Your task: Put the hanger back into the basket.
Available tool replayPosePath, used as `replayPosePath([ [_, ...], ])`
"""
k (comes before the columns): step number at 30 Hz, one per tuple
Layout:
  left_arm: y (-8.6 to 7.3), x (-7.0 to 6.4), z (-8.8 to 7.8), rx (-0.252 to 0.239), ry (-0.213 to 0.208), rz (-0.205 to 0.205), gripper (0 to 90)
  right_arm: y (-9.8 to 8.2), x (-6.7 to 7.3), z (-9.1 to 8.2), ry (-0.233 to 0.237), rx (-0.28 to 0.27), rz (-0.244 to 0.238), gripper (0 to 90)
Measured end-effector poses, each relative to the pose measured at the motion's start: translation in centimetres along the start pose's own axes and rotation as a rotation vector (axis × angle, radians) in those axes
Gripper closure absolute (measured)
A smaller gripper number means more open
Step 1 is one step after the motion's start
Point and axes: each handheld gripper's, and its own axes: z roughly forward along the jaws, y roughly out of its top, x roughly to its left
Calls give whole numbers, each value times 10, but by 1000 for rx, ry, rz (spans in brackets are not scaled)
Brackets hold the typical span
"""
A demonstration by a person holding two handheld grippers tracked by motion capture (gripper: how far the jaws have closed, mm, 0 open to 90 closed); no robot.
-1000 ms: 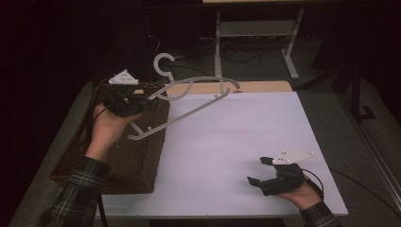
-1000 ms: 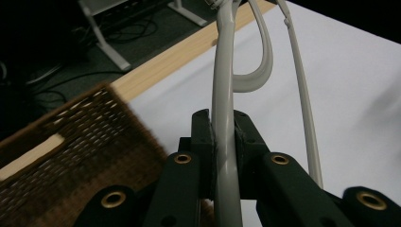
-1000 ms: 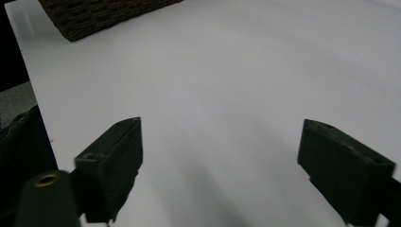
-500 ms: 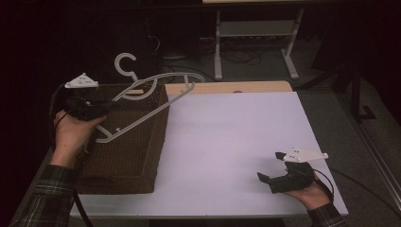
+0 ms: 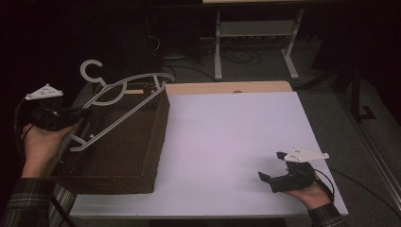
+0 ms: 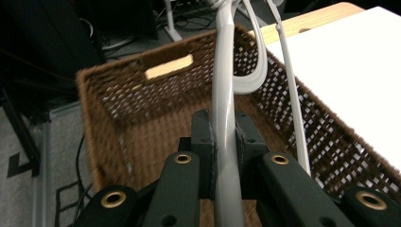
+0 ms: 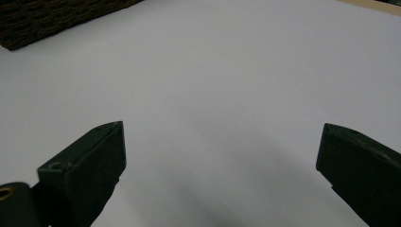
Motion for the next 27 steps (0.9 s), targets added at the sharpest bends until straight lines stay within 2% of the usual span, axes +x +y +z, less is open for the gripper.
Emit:
replayPosePath([
  [6, -17, 13, -6, 17, 25, -16, 819, 0, 0, 1, -7, 3, 1, 17],
  [8, -26, 19, -6, 16, 36, -28, 819, 0, 0, 2, -7, 5, 3, 17],
  [13, -34, 25, -2, 27, 39, -37, 819, 2, 0, 4, -7, 4, 0, 17],
  [18, -41, 24, 10, 64, 35, -20, 818, 3, 1, 6, -6, 7, 1, 17],
  [20, -44, 23, 19, 98, 42, -11, 817, 3, 0, 7, -4, 7, -1, 17],
  [27, -51, 23, 38, 146, 36, -18, 816, 2, -1, 5, -5, 4, 2, 17],
])
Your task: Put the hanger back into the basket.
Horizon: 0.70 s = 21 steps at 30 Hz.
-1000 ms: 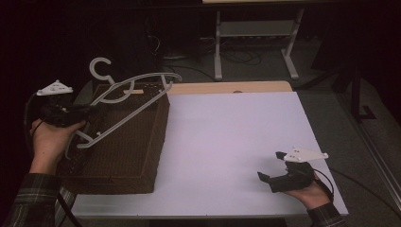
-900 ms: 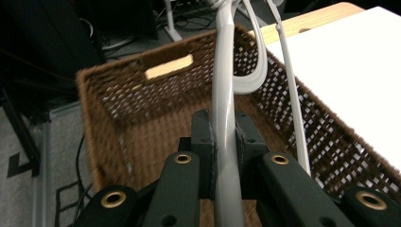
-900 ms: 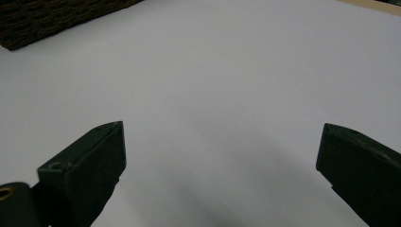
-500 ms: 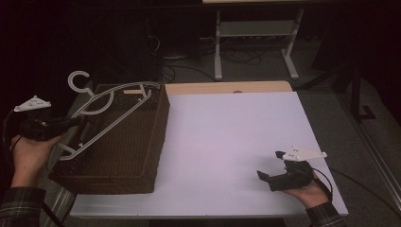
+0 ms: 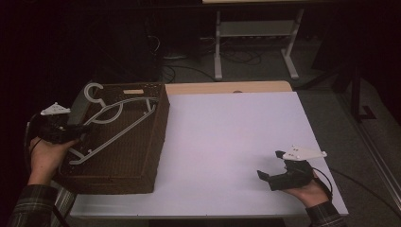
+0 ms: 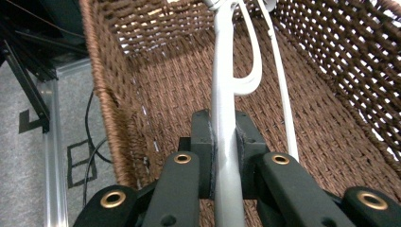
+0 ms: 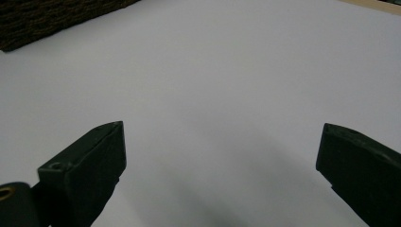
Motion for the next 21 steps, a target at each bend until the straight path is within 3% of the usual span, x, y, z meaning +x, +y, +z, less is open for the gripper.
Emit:
replayPosePath([
  [5, 0, -3, 13, 22, -17, 5, 813, 0, 0, -1, 1, -3, -2, 18],
  [7, -1, -2, 16, 13, -28, -12, 812, 0, 1, -1, 2, -4, -1, 18],
  [12, -3, -1, 18, 24, -36, -11, 800, 0, 0, -2, 2, -3, 2, 18],
  [21, -4, -3, 15, 15, -56, 0, 669, 0, 0, -1, 5, -3, -1, 18],
])
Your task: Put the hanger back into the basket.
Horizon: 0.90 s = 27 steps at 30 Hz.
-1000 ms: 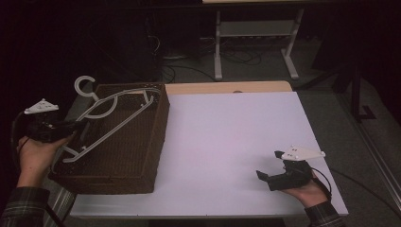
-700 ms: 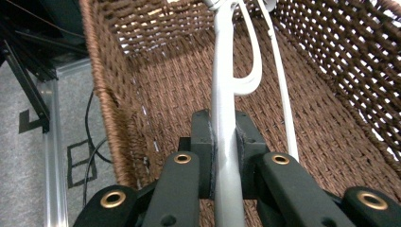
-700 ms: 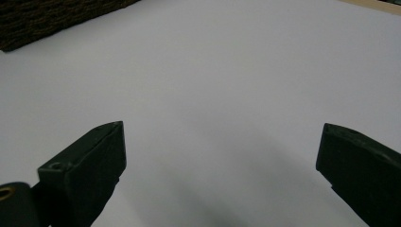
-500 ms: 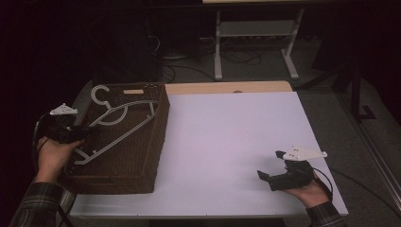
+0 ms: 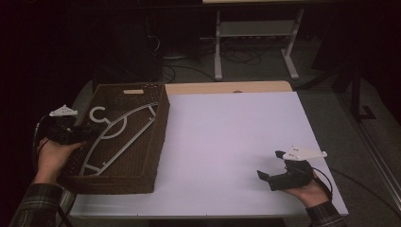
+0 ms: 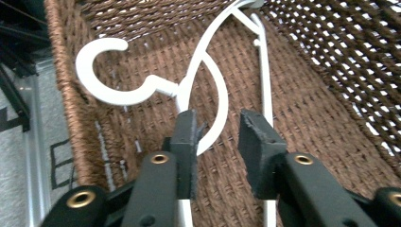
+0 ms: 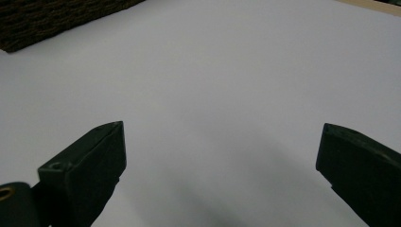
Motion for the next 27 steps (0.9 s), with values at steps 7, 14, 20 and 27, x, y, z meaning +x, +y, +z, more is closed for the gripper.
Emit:
replayPosePath([
  [7, 8, -12, -2, -33, -56, -7, 486, 1, 0, 0, -1, -3, 0, 18],
  [14, 22, -34, -2, -84, -120, 5, 355, 1, 0, -2, 0, -10, 1, 18],
  [20, 37, -58, -4, -111, -144, 31, 238, 2, 0, -2, 1, -12, 1, 18],
  [27, 48, -85, -6, -147, -184, 59, 142, 2, 0, -2, 5, -13, -3, 18],
])
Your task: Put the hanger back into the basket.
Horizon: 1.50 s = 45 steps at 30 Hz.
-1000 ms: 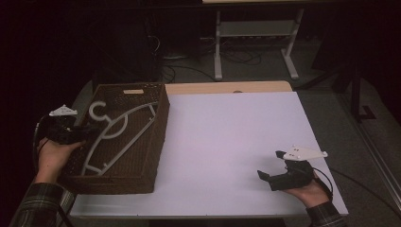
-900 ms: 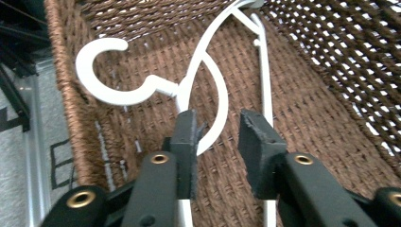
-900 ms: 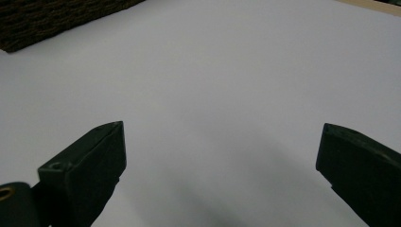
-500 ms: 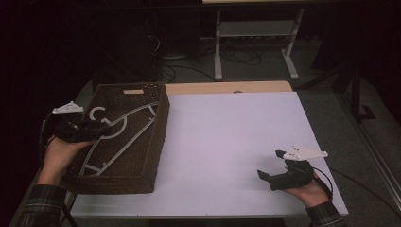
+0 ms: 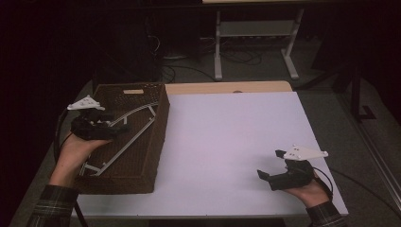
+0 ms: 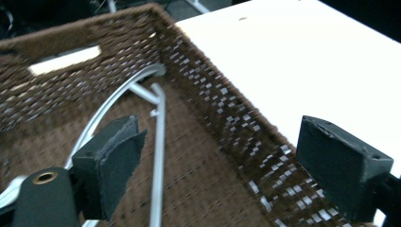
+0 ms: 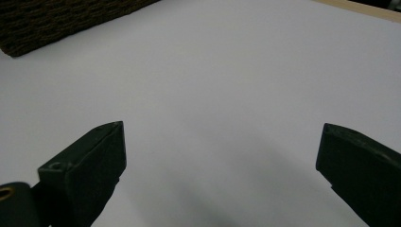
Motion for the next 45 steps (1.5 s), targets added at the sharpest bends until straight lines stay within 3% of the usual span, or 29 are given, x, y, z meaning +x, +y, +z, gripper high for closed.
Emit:
replayPosePath([
  [10, 13, -37, 13, -33, -75, 71, 128, 1, 1, 1, 8, 0, 0, 18],
  [12, 17, -53, 22, -44, -108, 91, 128, 1, 1, 1, 8, -2, -2, 18],
  [14, 18, -58, 25, -46, -117, 102, 128, 1, 1, 1, 9, -2, -3, 18],
  [18, 22, -83, 40, -54, -162, 134, 128, 1, 1, 1, 13, -4, -5, 18],
  [24, 25, -104, 56, -53, -208, 152, 126, 1, 1, 2, 17, -3, -4, 18],
  [29, 28, -131, 77, -41, -260, 187, 117, 0, 0, 1, 19, -4, -3, 18],
  [37, 24, -156, 102, -30, -304, 206, 106, 0, 0, 0, 21, -5, -5, 18],
  [45, 14, -171, 117, -25, -316, 230, 97, 0, 0, 0, 23, -6, -4, 18],
])
